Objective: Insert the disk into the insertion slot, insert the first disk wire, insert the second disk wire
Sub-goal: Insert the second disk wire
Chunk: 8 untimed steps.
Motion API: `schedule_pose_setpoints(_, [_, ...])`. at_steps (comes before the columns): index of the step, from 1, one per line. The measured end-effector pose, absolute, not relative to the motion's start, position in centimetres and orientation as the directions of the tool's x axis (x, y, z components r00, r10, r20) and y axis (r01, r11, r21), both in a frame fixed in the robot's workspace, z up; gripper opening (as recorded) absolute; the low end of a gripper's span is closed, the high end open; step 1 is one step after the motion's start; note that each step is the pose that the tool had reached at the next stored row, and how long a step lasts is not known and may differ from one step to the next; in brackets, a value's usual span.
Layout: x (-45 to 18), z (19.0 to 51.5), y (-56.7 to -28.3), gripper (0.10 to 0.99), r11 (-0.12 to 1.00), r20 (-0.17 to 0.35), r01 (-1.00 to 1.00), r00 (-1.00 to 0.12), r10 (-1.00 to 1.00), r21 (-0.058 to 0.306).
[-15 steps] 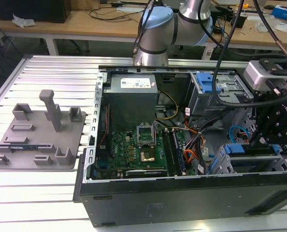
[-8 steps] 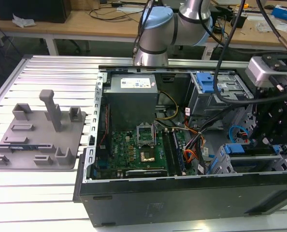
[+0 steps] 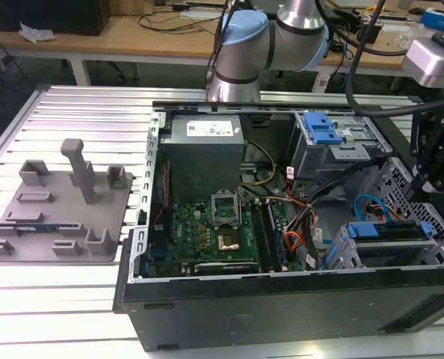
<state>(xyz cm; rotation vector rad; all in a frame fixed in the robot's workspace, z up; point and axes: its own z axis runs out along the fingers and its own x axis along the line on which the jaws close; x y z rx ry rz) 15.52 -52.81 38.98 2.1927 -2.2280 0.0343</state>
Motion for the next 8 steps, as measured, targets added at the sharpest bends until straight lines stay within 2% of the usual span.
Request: schedule_pose_setpoints(8, [15.52, 38.98, -52.78, 0.106, 0.016, 0.027, -1.0, -0.016, -1.0, -0.005])
